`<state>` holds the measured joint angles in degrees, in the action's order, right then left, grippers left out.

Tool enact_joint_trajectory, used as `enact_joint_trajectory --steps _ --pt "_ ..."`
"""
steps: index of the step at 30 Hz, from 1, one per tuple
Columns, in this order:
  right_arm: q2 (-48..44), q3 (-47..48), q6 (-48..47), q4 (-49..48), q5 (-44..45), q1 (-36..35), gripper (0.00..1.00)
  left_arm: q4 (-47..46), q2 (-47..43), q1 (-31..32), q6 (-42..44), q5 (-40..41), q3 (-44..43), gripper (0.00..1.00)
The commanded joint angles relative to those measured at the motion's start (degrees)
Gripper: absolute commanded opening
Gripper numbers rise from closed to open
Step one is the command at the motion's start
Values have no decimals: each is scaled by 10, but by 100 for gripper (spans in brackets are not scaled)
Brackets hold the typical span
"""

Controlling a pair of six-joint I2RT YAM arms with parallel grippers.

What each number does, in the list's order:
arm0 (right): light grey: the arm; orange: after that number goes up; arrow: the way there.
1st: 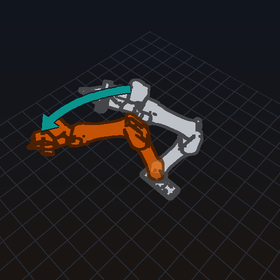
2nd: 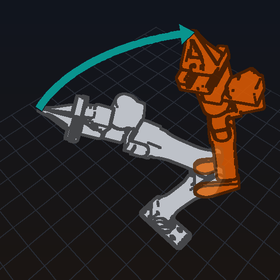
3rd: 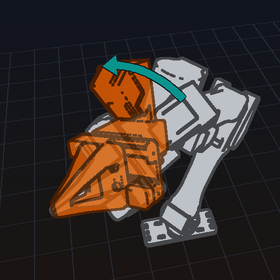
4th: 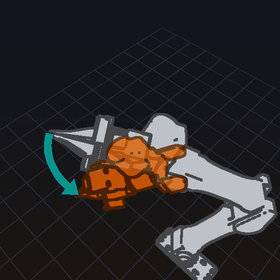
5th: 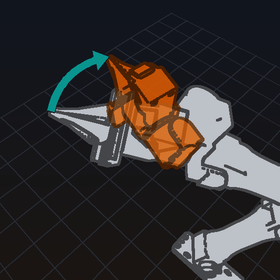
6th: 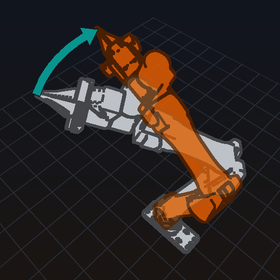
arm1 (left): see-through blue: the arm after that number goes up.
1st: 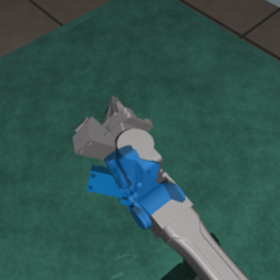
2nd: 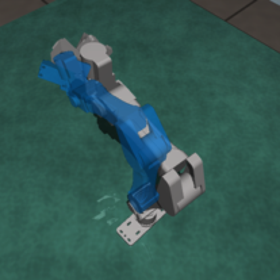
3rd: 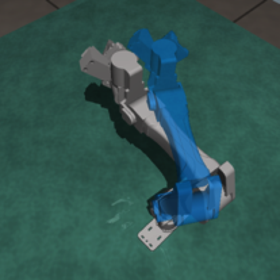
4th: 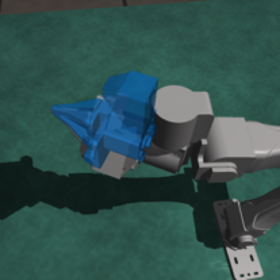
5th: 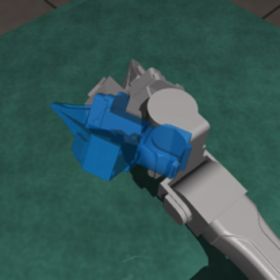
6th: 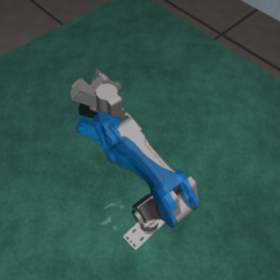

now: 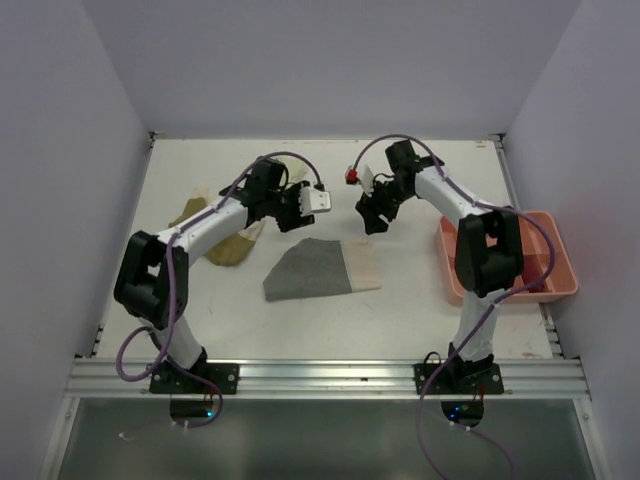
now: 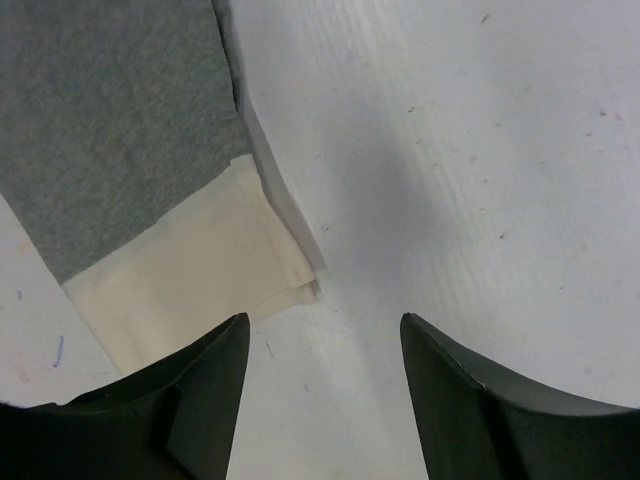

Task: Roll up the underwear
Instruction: Fold the underwear

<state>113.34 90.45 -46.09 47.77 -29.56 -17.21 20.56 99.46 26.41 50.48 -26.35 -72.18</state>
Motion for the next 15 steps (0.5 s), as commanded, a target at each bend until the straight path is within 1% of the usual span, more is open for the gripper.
enact_joint_trajectory --steps 1,2,3,4,5,6,7,8,9,11,12,15 --pt "-72 36 122 -13 -14 2 66 40 -67 -28 -110 -31 -18 56" --pt "-73 38 168 -4 -31 -2 62 61 -72 -31 -128 -50 -16 53" --pt "-73 32 194 6 -48 -4 60 79 -76 -31 -140 -89 -10 52" --pt "-73 24 219 5 -71 -8 58 84 -88 -31 -158 -107 12 51" --pt "-75 13 265 1 -105 -17 53 78 -95 -31 -193 -125 29 49" --pt "-80 -20 288 -25 -119 -22 51 59 -102 -31 -208 -162 47 49" --pt "-87 -41 309 -46 -130 -28 50 49 -114 -32 -232 -178 82 49" --pt "-101 -64 343 -71 -138 -40 49 42 -117 -31 -242 -189 96 47" --pt "-106 -100 350 -101 -140 -49 48 36 -117 -31 -252 -210 106 47" --pt "-111 -128 368 -127 -146 -64 48 36 -112 -31 -274 -228 129 47" --pt "-109 -152 374 -133 -152 -68 48 28 -111 -31 -282 -245 145 47" --pt "-95 -187 393 -151 -167 -70 48 21 -96 -31 -302 -256 165 47"
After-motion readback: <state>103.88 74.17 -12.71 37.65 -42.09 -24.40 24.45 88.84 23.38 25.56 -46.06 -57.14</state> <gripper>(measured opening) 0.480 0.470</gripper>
